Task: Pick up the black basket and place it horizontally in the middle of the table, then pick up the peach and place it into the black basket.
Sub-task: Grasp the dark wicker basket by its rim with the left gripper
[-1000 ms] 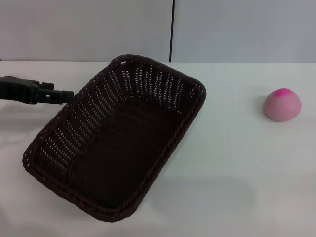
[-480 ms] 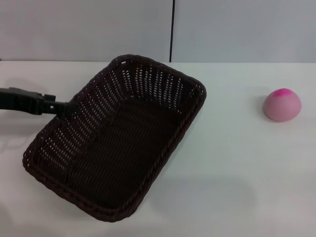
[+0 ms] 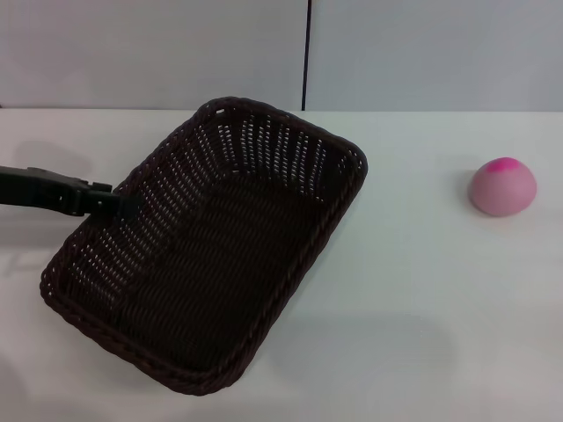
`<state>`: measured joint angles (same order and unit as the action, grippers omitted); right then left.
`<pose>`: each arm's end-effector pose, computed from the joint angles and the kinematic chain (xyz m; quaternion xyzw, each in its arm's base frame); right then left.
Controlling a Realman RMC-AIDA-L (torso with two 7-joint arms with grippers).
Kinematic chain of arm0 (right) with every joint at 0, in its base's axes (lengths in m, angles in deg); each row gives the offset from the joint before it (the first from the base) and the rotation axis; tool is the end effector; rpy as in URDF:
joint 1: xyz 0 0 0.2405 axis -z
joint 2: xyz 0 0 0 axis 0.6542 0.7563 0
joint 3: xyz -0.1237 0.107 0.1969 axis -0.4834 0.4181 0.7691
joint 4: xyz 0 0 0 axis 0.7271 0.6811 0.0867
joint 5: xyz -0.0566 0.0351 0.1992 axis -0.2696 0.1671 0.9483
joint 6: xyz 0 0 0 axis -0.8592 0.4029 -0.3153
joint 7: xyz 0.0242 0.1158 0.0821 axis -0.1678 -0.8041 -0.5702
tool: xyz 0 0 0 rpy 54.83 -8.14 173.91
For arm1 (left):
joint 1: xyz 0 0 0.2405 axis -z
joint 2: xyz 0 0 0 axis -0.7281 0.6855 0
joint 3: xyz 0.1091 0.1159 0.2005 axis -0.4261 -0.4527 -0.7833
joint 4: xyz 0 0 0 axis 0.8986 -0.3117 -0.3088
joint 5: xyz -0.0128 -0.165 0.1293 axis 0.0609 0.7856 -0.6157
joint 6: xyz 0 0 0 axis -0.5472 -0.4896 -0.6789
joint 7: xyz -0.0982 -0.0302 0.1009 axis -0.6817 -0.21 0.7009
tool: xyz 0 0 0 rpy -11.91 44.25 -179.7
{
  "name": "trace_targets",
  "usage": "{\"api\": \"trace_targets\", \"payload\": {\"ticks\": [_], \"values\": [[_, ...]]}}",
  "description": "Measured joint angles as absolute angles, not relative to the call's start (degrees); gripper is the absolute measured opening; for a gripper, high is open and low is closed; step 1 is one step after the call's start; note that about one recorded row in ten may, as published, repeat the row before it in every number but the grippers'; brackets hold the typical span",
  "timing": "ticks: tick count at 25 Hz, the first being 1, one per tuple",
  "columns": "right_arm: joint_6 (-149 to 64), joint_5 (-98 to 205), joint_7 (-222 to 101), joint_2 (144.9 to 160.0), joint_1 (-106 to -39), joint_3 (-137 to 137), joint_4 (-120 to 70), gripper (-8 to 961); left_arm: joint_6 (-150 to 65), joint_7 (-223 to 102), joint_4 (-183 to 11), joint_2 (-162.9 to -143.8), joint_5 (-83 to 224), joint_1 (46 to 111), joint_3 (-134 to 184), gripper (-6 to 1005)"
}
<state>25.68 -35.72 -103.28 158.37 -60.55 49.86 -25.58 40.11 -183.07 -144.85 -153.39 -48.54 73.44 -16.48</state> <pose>0.4121 0.2663 0.0700 -0.4301 0.4059 0.4653 0.6586 -0.2851 0.3371 0.0684 -0.8802 -0.4419 -0.0577 0.1632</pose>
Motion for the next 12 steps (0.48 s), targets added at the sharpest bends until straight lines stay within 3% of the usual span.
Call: {"api": "trace_targets", "payload": {"ticks": [9,12], "values": [[24.20,-35.62,-103.40,158.34,-60.61,49.99,-25.58,481,40.41,-183.16,-144.70,-153.49,-48.59,73.79,-16.99,627],[24.19,-35.60,-103.44,158.33,-60.63,49.98,-25.58,481,40.37,-183.02,-144.68,-153.49,-48.64,73.87,-17.13,546]]}}
